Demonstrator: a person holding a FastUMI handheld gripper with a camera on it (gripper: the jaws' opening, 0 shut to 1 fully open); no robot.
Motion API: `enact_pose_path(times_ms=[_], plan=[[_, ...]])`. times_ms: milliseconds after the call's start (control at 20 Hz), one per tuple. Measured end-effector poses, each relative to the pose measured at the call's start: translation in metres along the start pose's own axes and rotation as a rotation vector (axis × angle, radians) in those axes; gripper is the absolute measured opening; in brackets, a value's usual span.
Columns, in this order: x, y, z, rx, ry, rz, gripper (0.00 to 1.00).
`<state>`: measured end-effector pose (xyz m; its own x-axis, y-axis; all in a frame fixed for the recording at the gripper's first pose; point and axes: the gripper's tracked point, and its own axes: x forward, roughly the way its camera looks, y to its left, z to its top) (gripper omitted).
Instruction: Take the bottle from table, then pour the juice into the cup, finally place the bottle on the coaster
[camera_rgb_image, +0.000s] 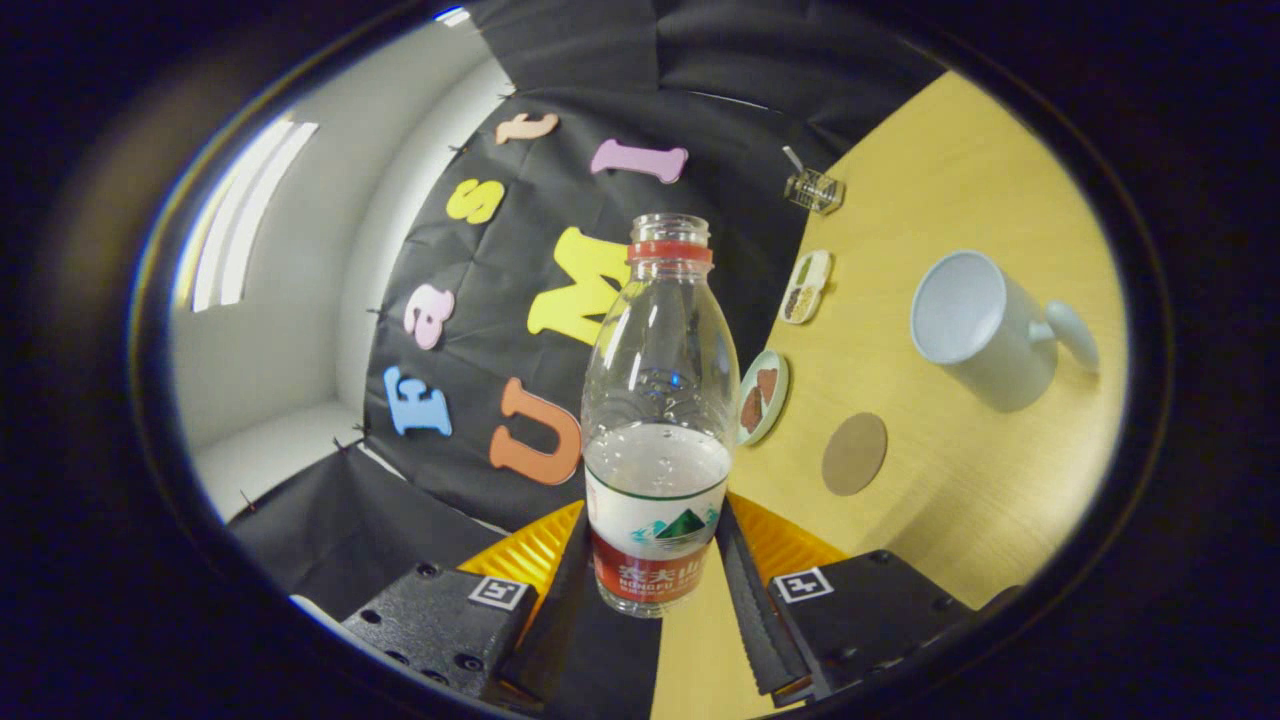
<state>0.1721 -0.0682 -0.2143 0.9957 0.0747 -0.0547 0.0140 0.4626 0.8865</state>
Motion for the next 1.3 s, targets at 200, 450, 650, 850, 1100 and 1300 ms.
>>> enact_pose_path(times_ms=[200,450,650,850,1100,1300], plan=[[-0.006,-0.004,0.001,-0.267,0.005,-0.065,0.75],[-0.018,0.001,0.032,-0.603,-0.042,-0.174,0.75],[-0.022,0.010,0.057,-0.824,-0.080,-0.265,0.75],[-0.006,0.015,0.073,-0.965,-0.106,-0.321,0.75],[0.034,-0.002,0.084,-0.969,-0.121,-0.337,0.76],[0.069,-0.027,0.084,-1.045,-0.093,-0.376,0.76]])
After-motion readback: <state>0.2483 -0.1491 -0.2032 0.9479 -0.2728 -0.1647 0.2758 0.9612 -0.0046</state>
